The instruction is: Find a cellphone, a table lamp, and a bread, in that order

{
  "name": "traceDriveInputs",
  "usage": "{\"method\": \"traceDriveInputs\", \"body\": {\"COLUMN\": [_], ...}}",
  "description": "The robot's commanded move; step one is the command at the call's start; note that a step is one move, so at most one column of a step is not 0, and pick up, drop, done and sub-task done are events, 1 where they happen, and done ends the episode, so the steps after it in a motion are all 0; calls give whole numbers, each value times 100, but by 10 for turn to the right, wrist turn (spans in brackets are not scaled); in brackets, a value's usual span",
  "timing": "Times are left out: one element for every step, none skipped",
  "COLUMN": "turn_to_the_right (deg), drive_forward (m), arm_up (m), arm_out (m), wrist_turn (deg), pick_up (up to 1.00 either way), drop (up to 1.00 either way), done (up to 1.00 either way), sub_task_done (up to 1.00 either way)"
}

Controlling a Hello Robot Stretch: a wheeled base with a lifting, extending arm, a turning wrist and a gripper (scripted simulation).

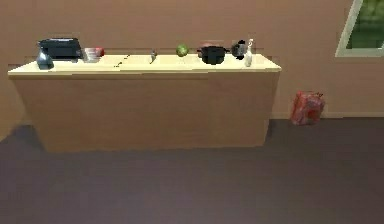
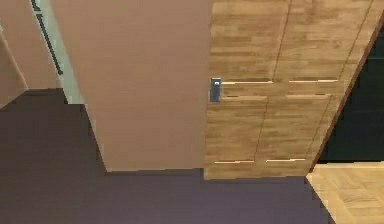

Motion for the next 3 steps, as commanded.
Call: {"method": "traceDriveInputs", "body": {"turn_to_the_right": [-120, 0, -90], "drive_forward": [0, 100, 0], "arm_up": [0, 0, 0], "arm_out": [0, 0, 0], "wrist_turn": [0, 0, 0], "pick_up": [0, 0, 0], "drop": [0, 0, 0], "done": [0, 0, 0], "sub_task_done": [0, 0, 0]}}
